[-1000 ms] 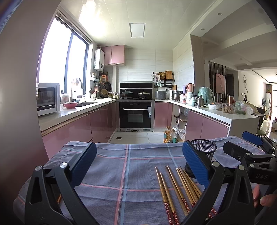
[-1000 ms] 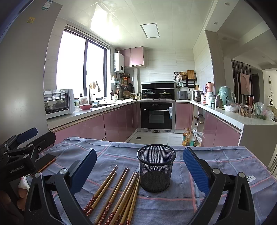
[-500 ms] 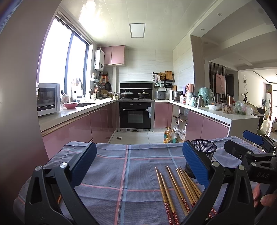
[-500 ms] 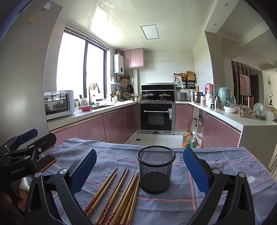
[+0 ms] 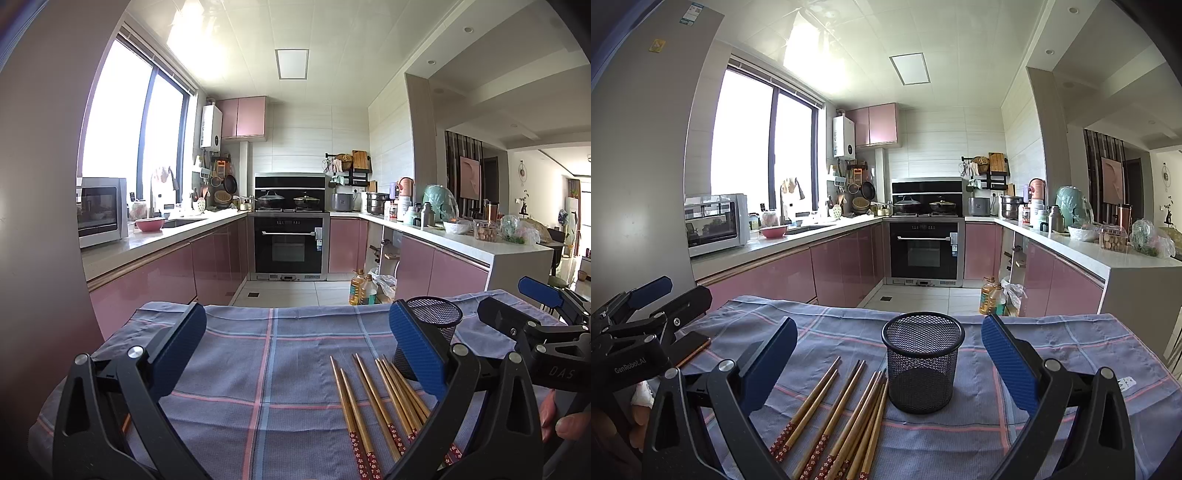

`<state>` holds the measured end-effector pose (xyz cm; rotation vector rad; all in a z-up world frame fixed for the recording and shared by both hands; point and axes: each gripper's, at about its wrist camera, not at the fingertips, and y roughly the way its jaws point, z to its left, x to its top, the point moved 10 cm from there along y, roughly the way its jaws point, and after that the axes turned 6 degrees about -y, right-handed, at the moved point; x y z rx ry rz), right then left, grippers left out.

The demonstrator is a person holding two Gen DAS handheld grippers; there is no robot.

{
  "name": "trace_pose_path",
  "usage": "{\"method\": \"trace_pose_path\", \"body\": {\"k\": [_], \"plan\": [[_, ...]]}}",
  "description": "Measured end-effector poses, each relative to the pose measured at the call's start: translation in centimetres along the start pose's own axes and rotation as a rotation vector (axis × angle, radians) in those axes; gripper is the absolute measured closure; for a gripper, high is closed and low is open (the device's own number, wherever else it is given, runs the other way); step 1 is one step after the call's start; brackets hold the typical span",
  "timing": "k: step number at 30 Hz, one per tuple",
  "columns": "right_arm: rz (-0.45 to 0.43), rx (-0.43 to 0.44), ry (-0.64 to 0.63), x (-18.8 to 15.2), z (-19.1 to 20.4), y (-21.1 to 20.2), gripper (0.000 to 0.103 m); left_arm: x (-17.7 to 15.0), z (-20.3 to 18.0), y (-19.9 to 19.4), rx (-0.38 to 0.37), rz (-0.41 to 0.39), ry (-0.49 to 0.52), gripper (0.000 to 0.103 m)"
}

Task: Organize utensils

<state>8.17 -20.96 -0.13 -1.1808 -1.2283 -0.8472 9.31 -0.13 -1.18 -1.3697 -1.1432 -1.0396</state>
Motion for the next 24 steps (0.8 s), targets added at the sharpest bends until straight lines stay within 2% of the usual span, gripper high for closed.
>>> {"method": "trace_pose_path", "body": {"k": [24], "plan": [[-0.003,0.001,-0.001,-0.16,-0.13,-0.01,0.006,-0.12,-0.14,-0.05,0.0,0.003,0.001,0.006]]}}
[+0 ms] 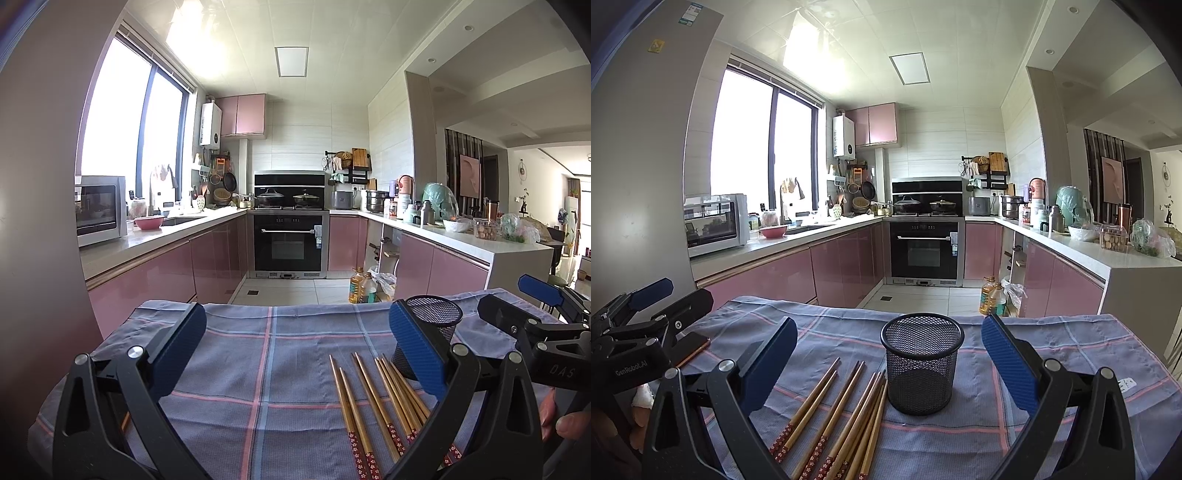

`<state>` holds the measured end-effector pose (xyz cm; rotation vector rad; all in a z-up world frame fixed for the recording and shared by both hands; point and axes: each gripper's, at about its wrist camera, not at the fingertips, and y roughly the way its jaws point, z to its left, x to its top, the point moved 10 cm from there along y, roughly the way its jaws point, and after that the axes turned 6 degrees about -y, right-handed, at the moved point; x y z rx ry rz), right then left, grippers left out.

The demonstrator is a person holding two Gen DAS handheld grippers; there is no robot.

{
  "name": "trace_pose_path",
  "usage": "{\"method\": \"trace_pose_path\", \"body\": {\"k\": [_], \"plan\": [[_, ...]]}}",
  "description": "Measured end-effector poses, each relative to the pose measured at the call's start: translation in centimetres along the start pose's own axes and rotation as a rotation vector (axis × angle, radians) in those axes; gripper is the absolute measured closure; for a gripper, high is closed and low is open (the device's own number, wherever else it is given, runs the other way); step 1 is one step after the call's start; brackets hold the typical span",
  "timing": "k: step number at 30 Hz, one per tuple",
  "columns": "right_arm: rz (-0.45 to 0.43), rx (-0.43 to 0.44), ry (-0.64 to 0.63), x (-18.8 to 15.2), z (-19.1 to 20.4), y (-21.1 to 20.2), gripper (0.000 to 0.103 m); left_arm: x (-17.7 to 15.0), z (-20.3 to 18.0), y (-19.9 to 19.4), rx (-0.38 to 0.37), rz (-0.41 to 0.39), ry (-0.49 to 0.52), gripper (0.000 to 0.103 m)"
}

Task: Organize utensils

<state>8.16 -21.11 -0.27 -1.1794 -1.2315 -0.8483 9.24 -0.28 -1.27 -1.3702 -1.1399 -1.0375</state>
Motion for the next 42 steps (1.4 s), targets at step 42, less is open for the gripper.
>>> {"method": "trace_pose_path", "body": {"k": [42], "plan": [[0.319,0.11,-0.027,-6.6,1.0,4.0,0.009,-5.2,-1.2,4.5,-0.069,0.258,0.085,0.007]]}}
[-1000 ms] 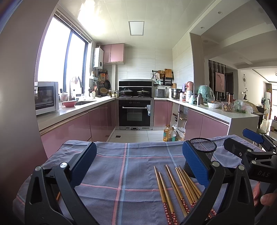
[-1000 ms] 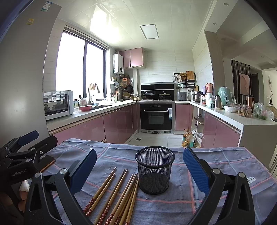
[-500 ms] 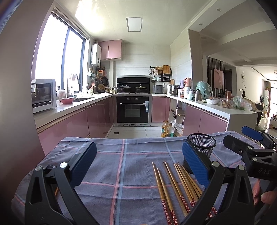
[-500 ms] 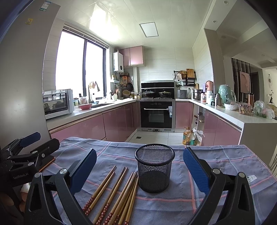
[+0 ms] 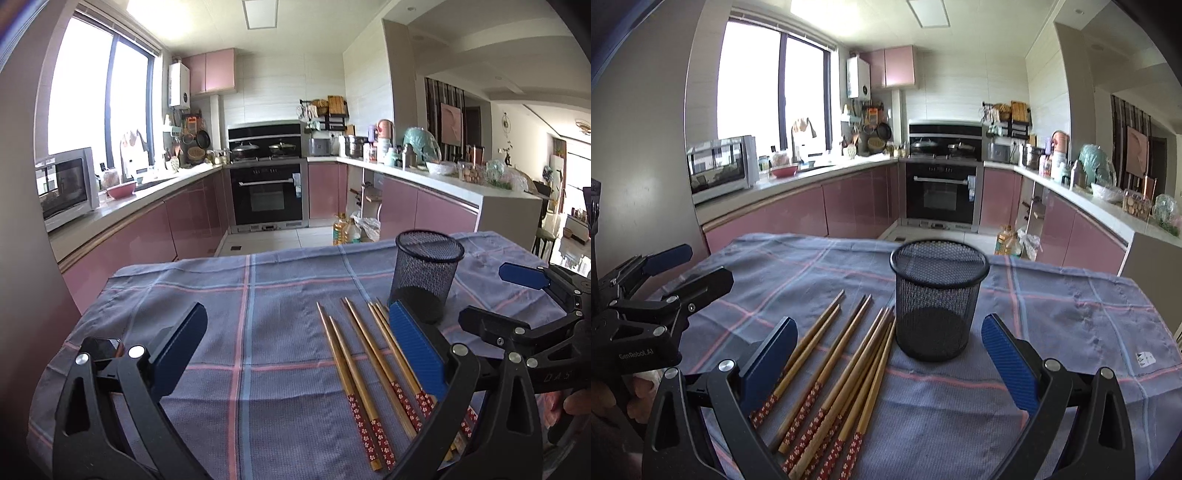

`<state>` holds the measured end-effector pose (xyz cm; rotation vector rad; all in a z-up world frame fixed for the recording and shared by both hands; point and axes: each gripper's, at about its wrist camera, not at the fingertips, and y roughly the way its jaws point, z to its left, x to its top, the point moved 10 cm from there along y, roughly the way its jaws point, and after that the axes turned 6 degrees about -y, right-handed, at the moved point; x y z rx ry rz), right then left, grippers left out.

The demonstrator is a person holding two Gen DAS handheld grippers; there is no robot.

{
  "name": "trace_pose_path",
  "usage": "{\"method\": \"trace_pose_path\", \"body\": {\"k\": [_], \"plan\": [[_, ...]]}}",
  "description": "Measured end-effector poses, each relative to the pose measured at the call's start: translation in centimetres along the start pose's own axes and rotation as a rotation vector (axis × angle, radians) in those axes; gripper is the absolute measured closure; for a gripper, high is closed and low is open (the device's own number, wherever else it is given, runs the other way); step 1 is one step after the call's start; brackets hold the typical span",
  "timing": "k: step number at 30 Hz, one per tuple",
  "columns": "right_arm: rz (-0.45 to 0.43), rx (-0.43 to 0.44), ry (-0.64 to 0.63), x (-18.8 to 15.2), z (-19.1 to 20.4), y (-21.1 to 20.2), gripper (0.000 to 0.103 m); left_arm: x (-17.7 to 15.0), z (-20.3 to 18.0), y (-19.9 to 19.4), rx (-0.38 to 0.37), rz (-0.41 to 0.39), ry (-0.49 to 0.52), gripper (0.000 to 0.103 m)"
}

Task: Organize utensils
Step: 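Lower the left tool onto the bamboo chopsticks and close on one, then lift the chopstick with the left tool and lower it into the black mesh cup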

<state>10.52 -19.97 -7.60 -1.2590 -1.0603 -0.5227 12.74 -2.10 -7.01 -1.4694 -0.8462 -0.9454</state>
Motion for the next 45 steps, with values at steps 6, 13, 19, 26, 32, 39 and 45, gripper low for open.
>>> {"method": "trace_pose_path", "body": {"k": [6,13,19,26,32,39,45], "plan": [[0.156,0.018,-0.001,-3.0,0.3,3.1,0.032,-3.3,-0.2,3.7,-0.031,0.173,0.036,0.026],[0.268,0.036,0.016,-5.1,0.3,4.9,0.048,-6.2,-0.5,7.3,-0.074,0.329,0.033,0.038],[0.313,0.057,0.036,-5.9,0.2,5.6,0.056,-8.0,-0.8,8.9,-0.089,0.426,0.033,0.045],[0.344,0.06,0.018,-6.0,-0.1,6.1,0.065,-8.5,-1.0,9.7,-0.102,0.47,0.029,0.05],[0.359,0.061,-0.03,-5.6,0.2,7.0,0.067,-8.0,-1.5,10.6,-0.117,0.486,0.047,0.053],[0.368,0.114,0.019,-5.2,0.0,7.5,0.091,-7.3,-2.3,12.1,-0.128,0.501,0.022,0.083],[0.352,0.156,0.074,-5.1,-0.1,7.2,0.097,-7.3,-2.6,11.9,-0.142,0.495,-0.028,0.095]]}}
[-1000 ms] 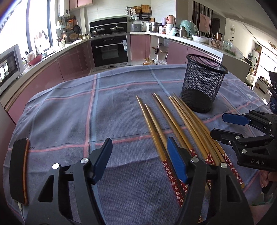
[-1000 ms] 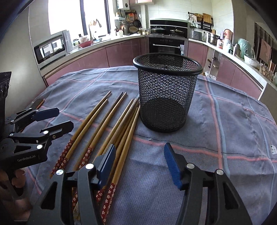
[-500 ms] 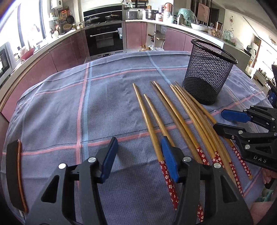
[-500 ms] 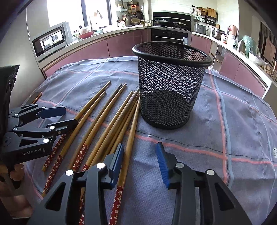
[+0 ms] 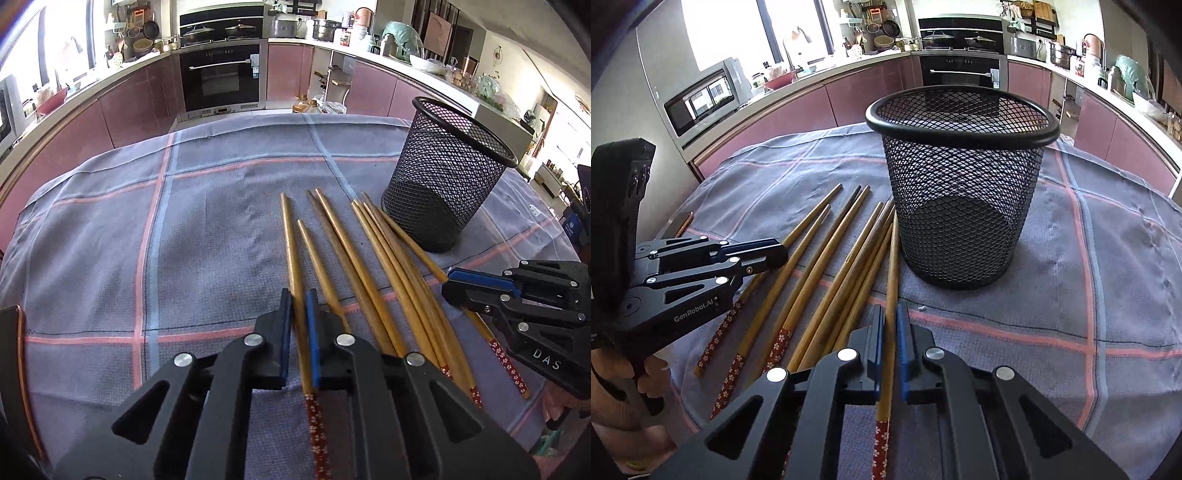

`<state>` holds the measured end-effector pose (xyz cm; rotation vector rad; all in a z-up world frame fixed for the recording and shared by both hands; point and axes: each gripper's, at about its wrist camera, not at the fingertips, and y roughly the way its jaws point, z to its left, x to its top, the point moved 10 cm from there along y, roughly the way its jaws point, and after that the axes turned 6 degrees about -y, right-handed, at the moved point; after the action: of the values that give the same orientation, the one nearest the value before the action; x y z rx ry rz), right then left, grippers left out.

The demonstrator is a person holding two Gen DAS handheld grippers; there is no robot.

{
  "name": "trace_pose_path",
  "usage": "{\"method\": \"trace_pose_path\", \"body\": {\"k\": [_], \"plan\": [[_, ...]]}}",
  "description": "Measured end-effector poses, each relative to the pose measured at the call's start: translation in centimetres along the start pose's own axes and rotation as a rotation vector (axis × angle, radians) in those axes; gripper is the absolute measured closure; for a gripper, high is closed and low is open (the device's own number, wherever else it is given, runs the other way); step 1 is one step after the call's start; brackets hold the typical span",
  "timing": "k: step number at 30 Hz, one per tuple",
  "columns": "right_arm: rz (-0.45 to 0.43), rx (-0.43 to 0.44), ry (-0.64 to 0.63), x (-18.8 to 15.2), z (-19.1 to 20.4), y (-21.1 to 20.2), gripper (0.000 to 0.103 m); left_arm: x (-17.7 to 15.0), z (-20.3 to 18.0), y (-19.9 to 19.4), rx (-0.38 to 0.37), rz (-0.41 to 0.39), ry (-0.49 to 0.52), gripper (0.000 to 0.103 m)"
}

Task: Organize utensils
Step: 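Lift the chopstick with the left tool and lower it into the black mesh cup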

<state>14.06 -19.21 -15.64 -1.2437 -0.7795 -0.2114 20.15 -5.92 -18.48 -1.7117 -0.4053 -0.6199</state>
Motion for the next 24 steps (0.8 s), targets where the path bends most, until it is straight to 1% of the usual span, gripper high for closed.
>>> {"method": "trace_pose_path", "body": {"k": [5,11,17,24], "plan": [[-0.033,0.029,-0.002,0.2,0.2,-1.4,0.097,-0.1,0.2,-0.8,-0.023,-0.01,-0.029,0.095],[-0.119,0.109,-0.002,1.4,0.7,-4.6,0.097,0.7,0.2,-3.7,-0.097,-0.047,-0.037,0.096],[-0.229,0.167,0.011,3.3,0.7,-8.3,0.097,2.6,-0.7,-8.5,-0.199,-0.129,-0.03,0.096],[-0.346,0.19,0.002,5.9,0.4,-12.0,0.097,5.4,-2.0,-13.9,-0.311,-0.231,-0.02,0.096]]}}
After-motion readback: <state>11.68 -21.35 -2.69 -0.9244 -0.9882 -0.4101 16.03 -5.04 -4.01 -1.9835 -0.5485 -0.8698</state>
